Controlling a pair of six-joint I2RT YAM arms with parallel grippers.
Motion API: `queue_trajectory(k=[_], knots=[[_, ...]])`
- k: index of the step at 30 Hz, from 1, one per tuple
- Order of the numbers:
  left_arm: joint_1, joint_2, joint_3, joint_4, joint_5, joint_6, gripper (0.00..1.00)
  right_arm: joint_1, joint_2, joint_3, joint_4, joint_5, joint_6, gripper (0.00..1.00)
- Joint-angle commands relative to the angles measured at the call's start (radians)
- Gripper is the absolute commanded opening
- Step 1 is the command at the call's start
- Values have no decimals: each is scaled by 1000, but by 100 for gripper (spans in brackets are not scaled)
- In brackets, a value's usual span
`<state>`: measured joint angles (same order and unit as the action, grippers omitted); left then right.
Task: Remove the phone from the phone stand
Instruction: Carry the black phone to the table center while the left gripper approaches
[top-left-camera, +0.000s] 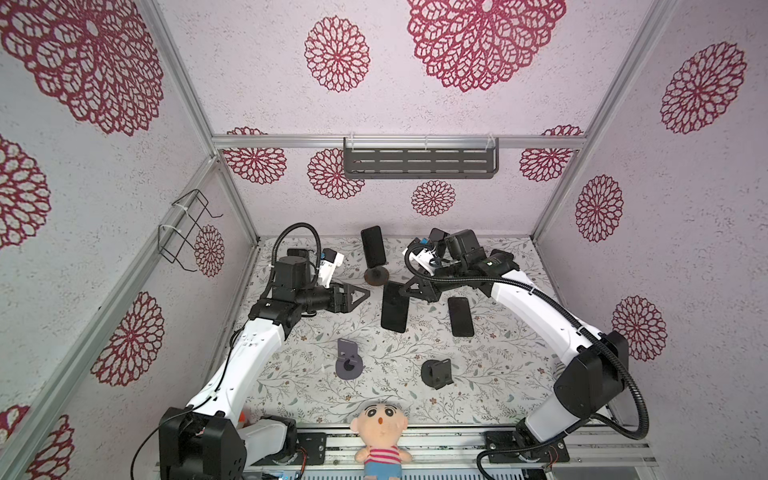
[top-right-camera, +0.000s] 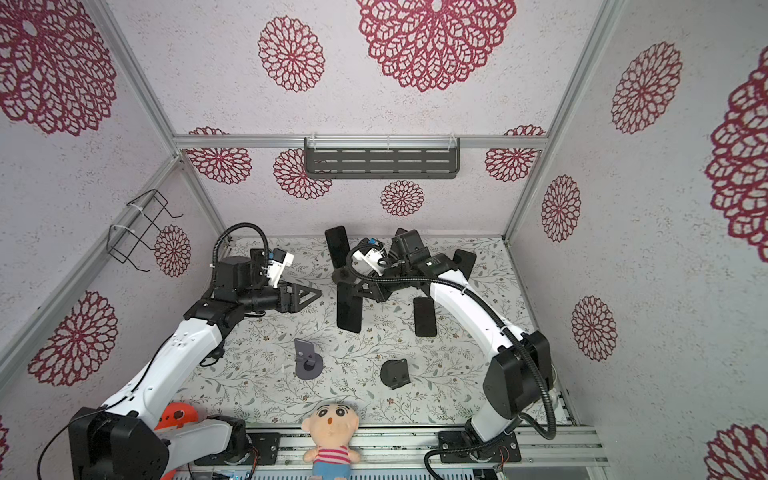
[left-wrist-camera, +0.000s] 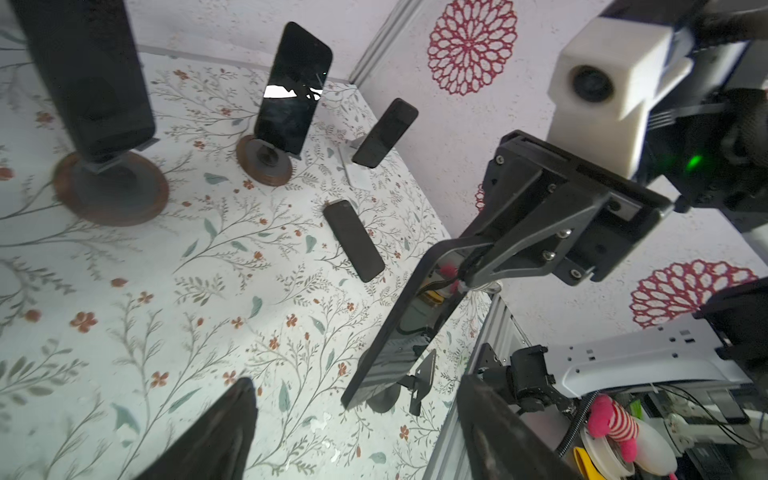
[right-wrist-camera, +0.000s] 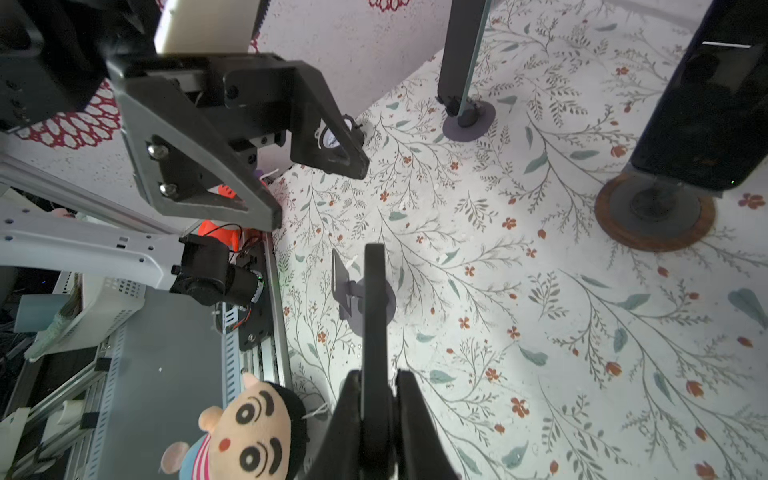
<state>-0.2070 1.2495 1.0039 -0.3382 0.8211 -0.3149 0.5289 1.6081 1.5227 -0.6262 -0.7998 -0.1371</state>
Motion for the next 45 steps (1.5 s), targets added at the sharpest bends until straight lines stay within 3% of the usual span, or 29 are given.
queue_trajectory(k=[1,5,13,15,21,28,30,34,38,42,45], knots=[[-32,50,36,75,80,73,70,-22,-60,56,-86,-115,-118,2],[-75,110,53,72,139,131,60,-31,-59,69,-114,-149,-162,2],[-145,163,52,97,167,171,59,-44,-23,112,-98,-221,-159,2],[-150,174,52,111,168,166,49,-44,-10,127,-99,-226,-153,2],[-166,176,47,137,182,162,33,-43,17,142,-94,-258,-158,2],[-174,163,30,138,174,180,3,-43,48,152,-59,-264,-166,2],[-176,157,27,140,167,178,0,-44,59,162,-62,-264,-168,2],[-175,151,28,143,150,171,0,-43,78,167,-58,-248,-162,17],[-175,158,35,158,116,132,0,-54,86,167,-58,-216,-148,49],[-176,176,48,197,69,41,0,-108,74,126,3,-167,-58,62],[-178,205,67,229,50,-40,0,-168,47,81,37,-52,32,67]])
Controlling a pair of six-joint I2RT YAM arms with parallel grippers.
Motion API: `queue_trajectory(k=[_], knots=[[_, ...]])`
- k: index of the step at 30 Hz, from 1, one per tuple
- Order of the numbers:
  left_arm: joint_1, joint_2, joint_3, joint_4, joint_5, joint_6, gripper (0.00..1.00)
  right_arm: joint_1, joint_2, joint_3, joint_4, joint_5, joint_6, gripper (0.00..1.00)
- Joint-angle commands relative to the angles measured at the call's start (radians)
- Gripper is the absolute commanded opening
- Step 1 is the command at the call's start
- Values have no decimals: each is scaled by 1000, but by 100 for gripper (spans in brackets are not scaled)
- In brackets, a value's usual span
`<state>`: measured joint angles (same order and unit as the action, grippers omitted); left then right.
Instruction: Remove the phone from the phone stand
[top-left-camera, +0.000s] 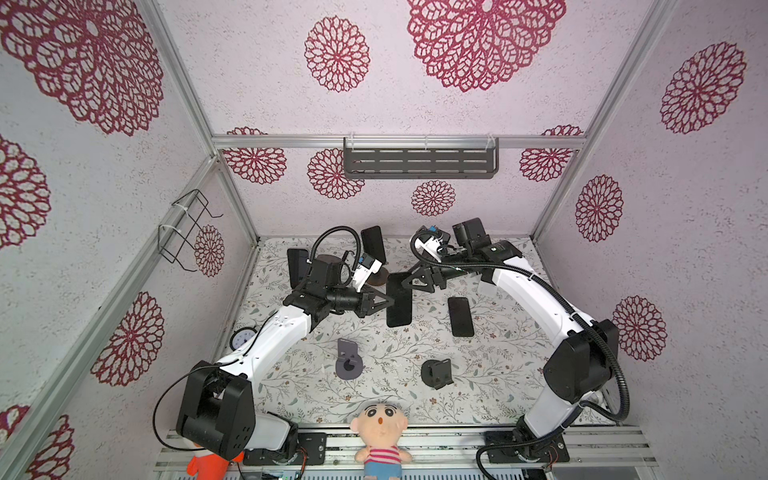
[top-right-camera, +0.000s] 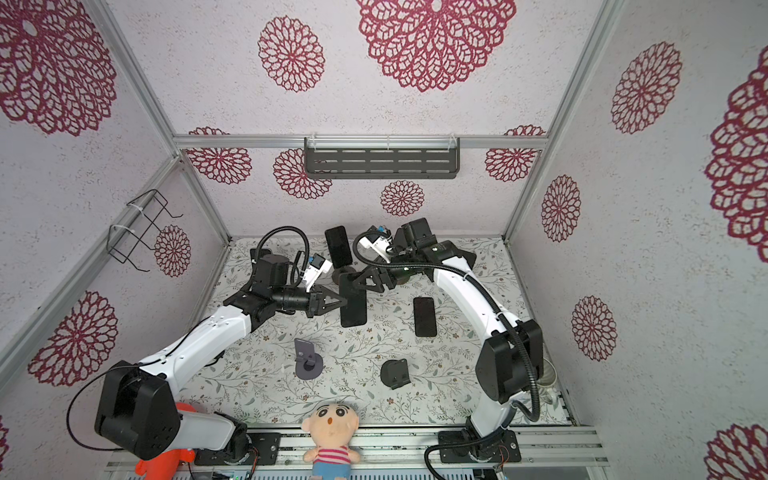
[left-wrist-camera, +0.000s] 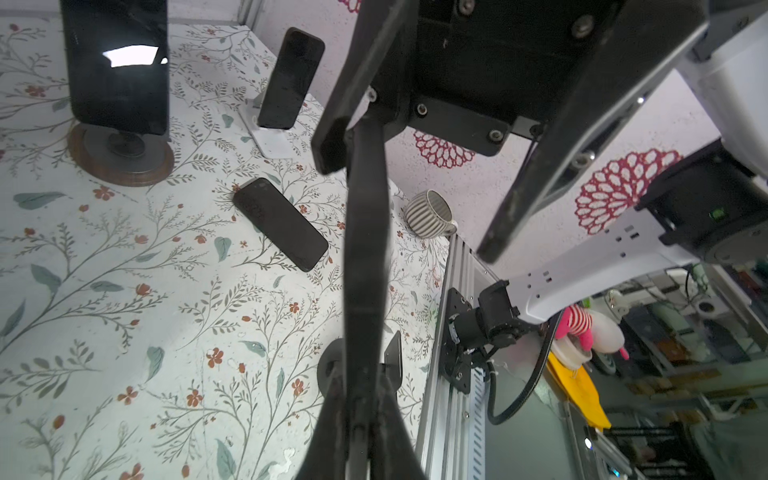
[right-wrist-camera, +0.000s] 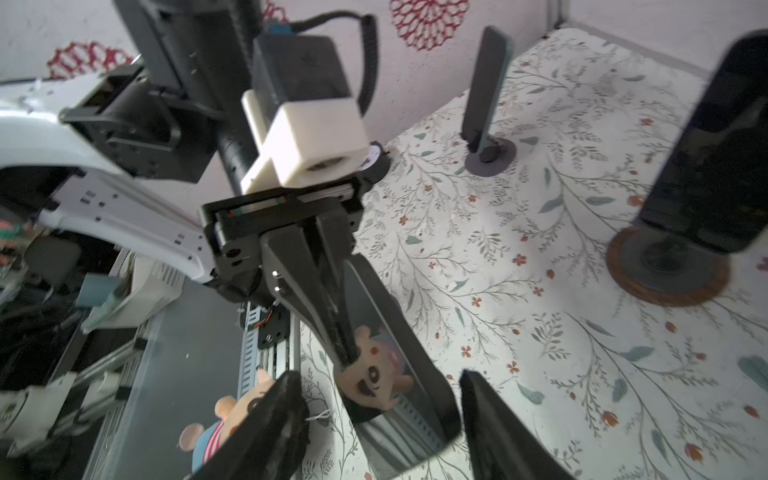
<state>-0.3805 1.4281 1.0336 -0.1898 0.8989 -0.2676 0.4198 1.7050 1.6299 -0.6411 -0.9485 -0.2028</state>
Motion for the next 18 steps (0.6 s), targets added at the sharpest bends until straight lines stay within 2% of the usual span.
queue_trajectory(k=[1,6,10,14,18], knots=[[-7,38,45,87,-39,-111,0,-77,-65,-48,62,162,129,68],[-40,107,98,100,-85,-210,0,-114,-125,-140,41,520,233,67],[-71,196,167,83,-141,-341,0,-115,-169,-227,30,812,333,62],[-119,282,259,-12,-220,-357,0,-118,-234,-351,76,1002,378,53],[-159,371,341,-65,-248,-367,0,-138,-266,-472,140,1117,397,43]])
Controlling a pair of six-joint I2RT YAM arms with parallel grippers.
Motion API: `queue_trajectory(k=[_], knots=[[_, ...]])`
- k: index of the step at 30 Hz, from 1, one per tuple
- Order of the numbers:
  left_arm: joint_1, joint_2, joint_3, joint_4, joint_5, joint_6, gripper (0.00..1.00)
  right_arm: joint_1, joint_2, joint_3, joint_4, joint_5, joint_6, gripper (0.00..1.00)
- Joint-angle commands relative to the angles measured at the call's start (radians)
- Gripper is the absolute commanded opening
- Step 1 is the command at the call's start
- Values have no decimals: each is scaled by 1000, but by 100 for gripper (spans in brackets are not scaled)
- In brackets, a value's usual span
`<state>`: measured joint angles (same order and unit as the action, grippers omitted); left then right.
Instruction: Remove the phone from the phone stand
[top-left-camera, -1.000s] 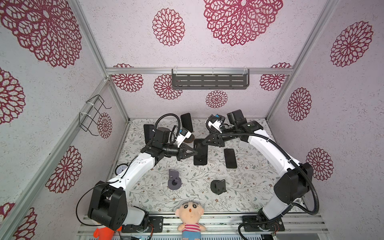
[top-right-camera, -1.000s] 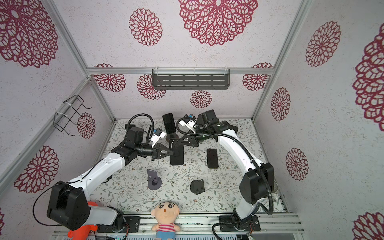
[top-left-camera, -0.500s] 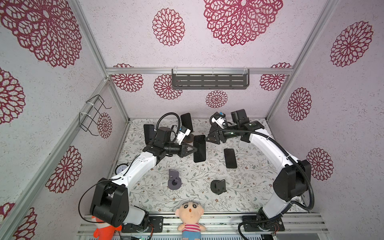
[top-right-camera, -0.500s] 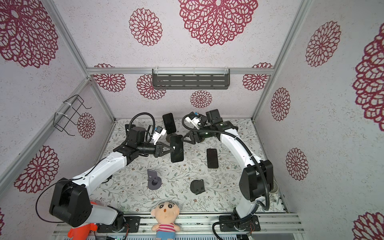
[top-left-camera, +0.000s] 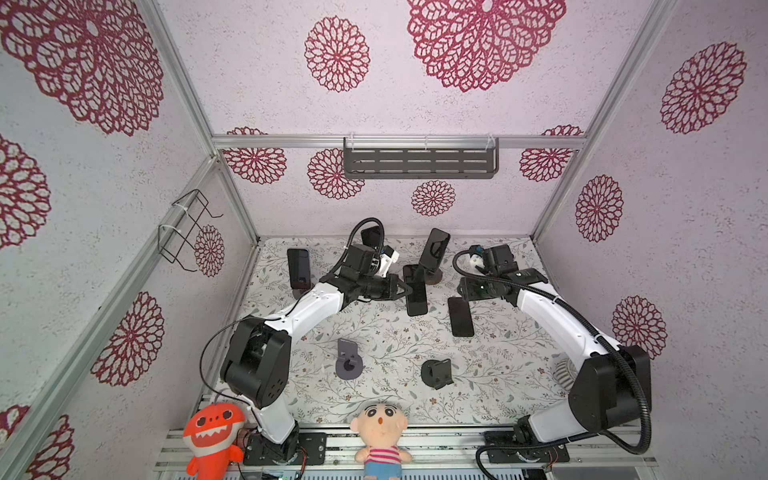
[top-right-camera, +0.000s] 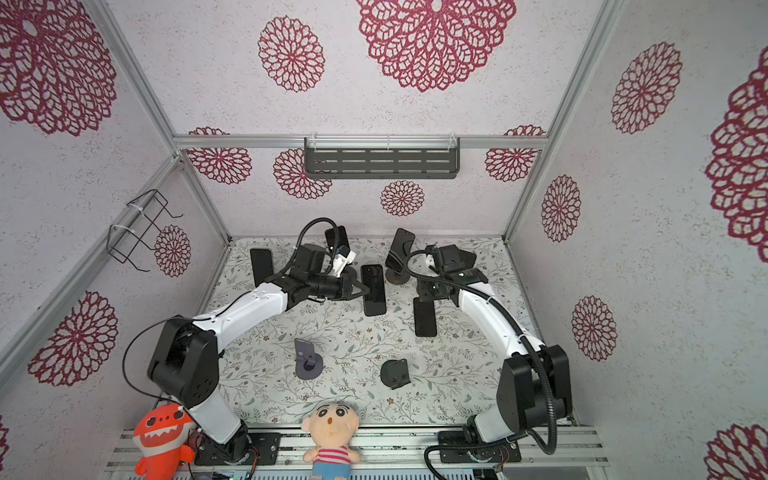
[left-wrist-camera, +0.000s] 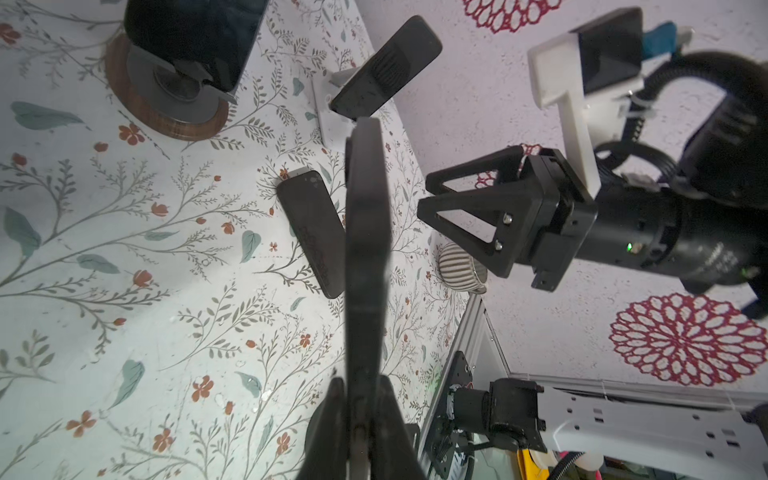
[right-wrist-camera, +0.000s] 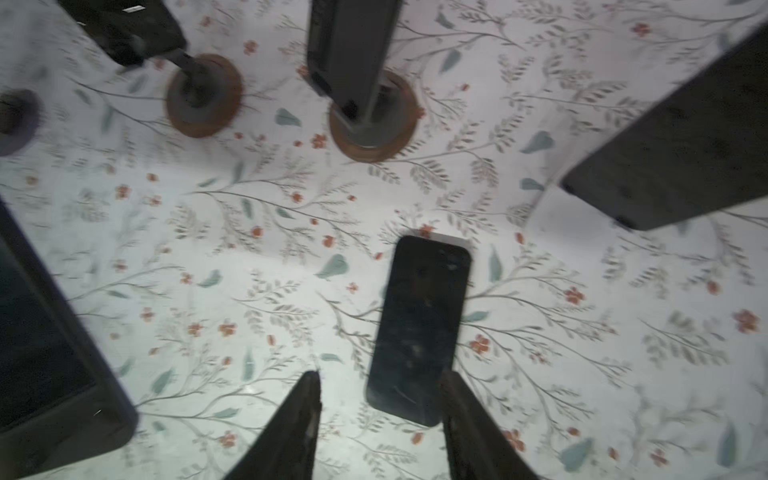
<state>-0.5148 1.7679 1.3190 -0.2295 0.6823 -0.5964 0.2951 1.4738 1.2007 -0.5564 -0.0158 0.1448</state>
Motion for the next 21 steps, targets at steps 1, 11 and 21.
queue_trajectory(k=[1,11,21], knots=[[-32,55,71,-28,-35,-44,0,-19,-44,-71,75,209,53,38],[-72,265,201,-46,-27,-76,0,-50,-57,-236,228,256,-6,2],[-94,399,301,-90,-1,-91,0,-70,-1,-281,272,261,-30,0]])
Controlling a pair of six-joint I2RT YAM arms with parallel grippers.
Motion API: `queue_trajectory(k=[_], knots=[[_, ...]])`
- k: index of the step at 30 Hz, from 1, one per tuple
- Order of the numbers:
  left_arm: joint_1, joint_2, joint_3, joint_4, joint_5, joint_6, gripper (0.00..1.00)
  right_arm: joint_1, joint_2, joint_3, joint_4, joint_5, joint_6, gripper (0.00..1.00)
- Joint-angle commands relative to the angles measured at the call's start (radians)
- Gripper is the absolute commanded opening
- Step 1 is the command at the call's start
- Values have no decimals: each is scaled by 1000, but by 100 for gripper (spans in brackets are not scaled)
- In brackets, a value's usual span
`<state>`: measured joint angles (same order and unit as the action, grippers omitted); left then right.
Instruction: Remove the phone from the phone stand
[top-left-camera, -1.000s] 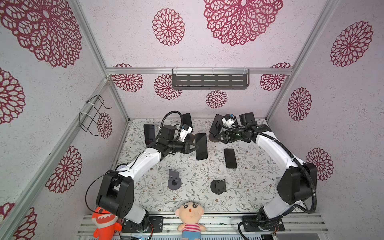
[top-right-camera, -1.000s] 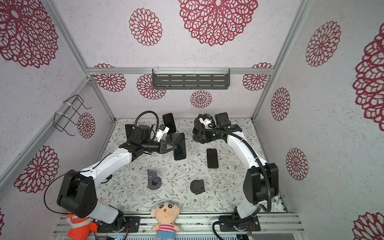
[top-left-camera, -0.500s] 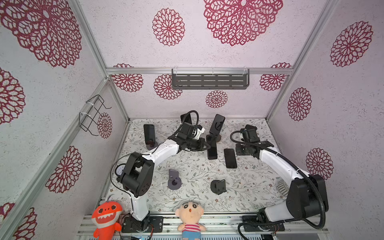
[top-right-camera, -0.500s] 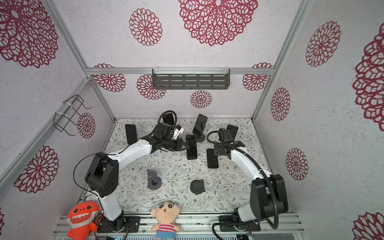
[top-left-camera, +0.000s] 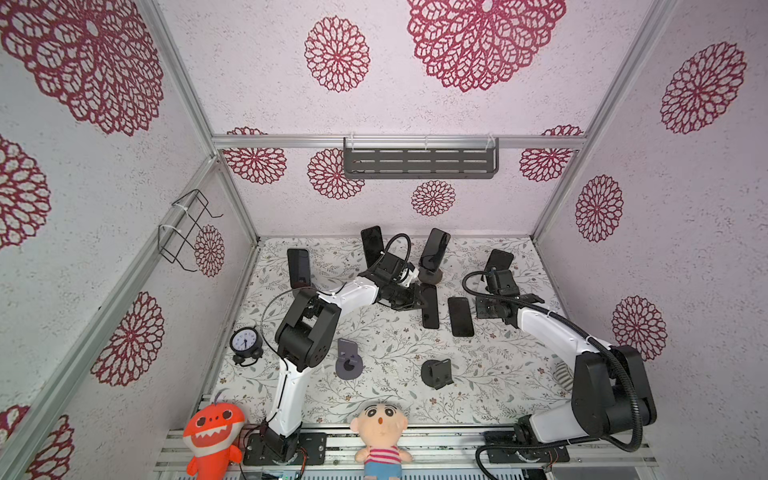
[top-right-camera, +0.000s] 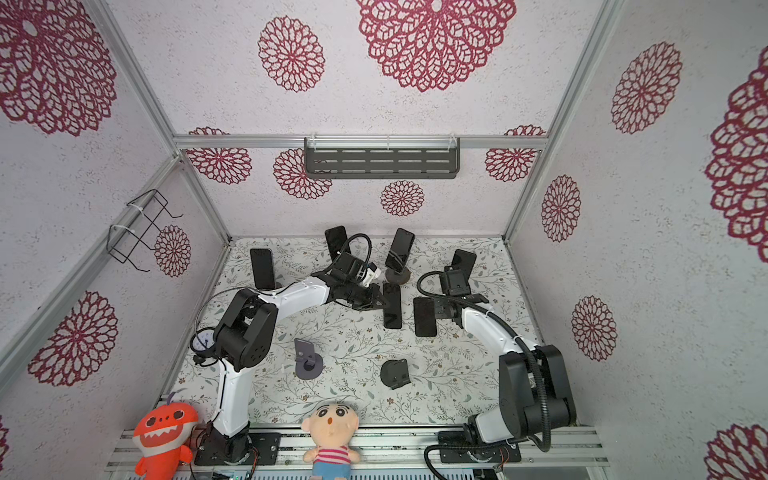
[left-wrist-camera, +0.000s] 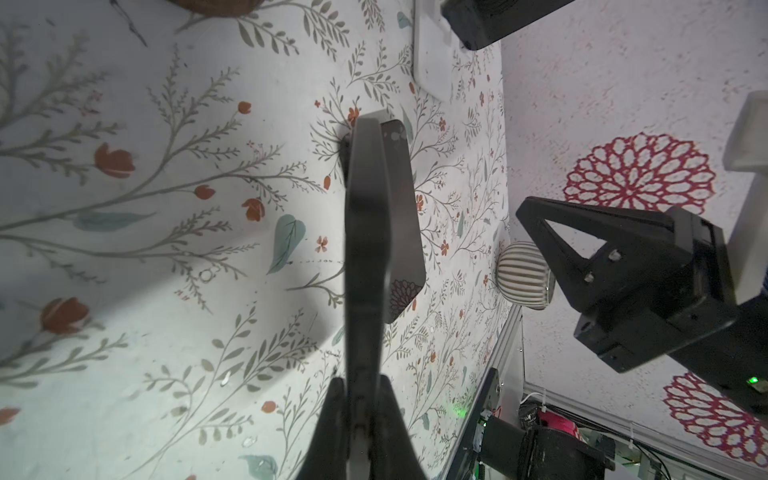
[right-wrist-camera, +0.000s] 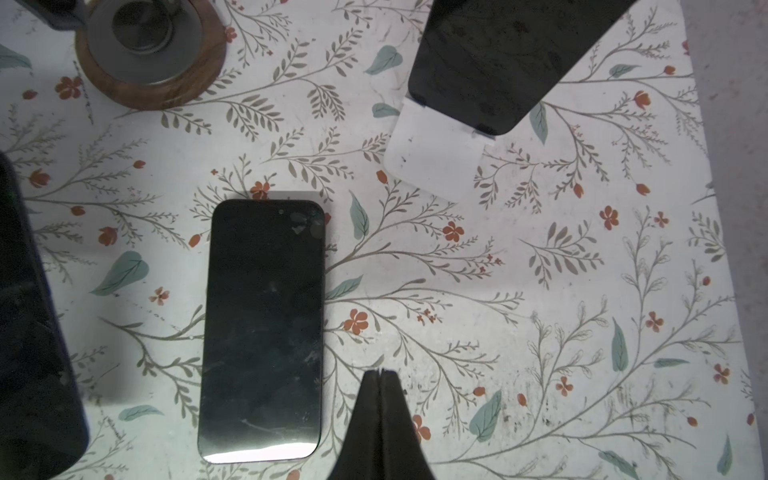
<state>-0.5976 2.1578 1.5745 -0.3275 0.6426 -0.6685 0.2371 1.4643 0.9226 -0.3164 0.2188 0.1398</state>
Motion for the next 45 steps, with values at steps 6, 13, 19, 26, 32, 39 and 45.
queue_trajectory(k=[6,13,19,26,32,39,45], knots=[[-24,61,96,-35,48,-29,0,-21,21,-13,64,22,-31,0],[-28,99,114,-44,81,-65,0,-29,70,-1,60,47,-61,0],[-29,138,146,-61,82,-116,0,-38,91,-1,80,31,-59,0],[-31,159,171,-95,87,-120,4,-38,142,26,67,68,-62,0],[-31,190,184,-102,97,-132,8,-39,194,44,87,66,-54,1],[-31,205,190,-100,92,-132,13,-38,224,44,116,48,-39,0],[-28,222,200,-98,87,-147,15,-38,245,41,135,26,-45,0]])
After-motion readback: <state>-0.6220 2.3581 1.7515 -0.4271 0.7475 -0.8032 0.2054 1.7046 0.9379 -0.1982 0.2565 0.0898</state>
